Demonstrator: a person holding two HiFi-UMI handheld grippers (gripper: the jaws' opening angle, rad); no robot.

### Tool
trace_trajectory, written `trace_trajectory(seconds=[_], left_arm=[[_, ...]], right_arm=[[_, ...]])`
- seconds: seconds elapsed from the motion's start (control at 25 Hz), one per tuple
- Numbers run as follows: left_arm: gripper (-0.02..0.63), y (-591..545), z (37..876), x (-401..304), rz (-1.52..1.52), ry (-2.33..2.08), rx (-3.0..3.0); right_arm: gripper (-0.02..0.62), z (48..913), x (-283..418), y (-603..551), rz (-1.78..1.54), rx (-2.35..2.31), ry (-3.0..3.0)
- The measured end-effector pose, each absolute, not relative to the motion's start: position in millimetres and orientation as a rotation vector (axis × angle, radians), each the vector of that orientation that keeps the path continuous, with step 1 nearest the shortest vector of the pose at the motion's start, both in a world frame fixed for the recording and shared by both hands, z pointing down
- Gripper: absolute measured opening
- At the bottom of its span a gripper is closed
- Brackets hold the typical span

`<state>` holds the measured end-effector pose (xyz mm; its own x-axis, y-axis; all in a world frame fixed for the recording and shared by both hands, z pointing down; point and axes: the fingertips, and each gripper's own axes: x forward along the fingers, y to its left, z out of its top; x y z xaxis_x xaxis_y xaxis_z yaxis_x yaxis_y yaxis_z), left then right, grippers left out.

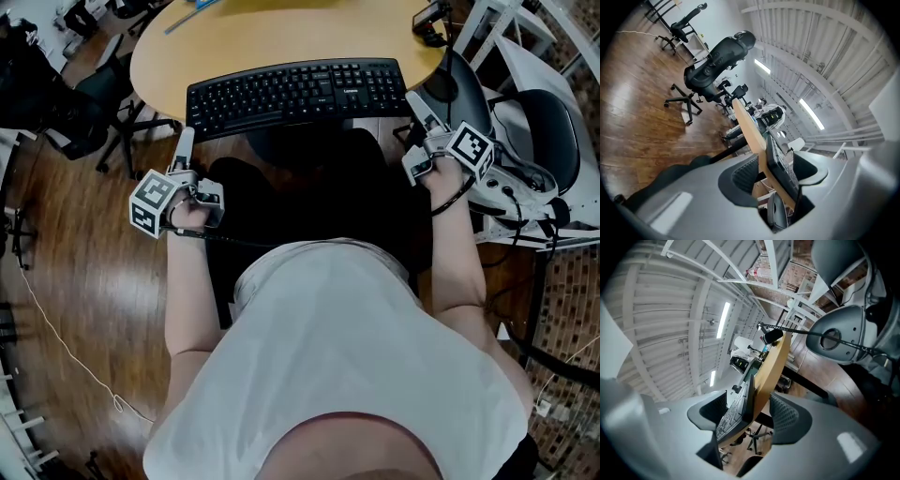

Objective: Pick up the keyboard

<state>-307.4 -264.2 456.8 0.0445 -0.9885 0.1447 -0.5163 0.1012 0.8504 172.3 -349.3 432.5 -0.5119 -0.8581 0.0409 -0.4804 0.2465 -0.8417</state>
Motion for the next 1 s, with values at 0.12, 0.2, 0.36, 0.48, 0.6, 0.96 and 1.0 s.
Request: trace_trajectory(seconds=[0.12, 0.2, 0.36, 0.48, 0.6, 0.96, 1.0], left_arm=[[0.552, -271, 458, -302, -0.711, -1.583, 1.523], [0.552, -273, 459, -298, -0.704, -1.565, 1.520], [0.550, -276, 463, -292, -0.703, -1.523, 1.501], [0.502, -274, 466, -293, -0.705, -1.517, 1.478], [0.470, -273, 465, -292, -0.693, -1.519, 1.484], [0.451, -271, 462, -290, -0.660, -1.497, 1.500], [0.451, -271, 461, -290, -0.661, -1.493, 1.500]], right_arm=[[0.287, 434, 157, -349, -1.220, -1.128, 2.080], [0.281, 435, 152, -348, -1.240, -1.109, 2.082], [0.196, 439, 151, -348, -1.280, -1.102, 2.055], [0.176, 439, 149, -349, -1.289, -1.081, 2.045], [0.138, 438, 149, -349, -1.287, -1.080, 2.051], [0.109, 433, 149, -346, -1.263, -1.100, 2.076], [0.107, 432, 150, -345, -1.261, -1.103, 2.073]])
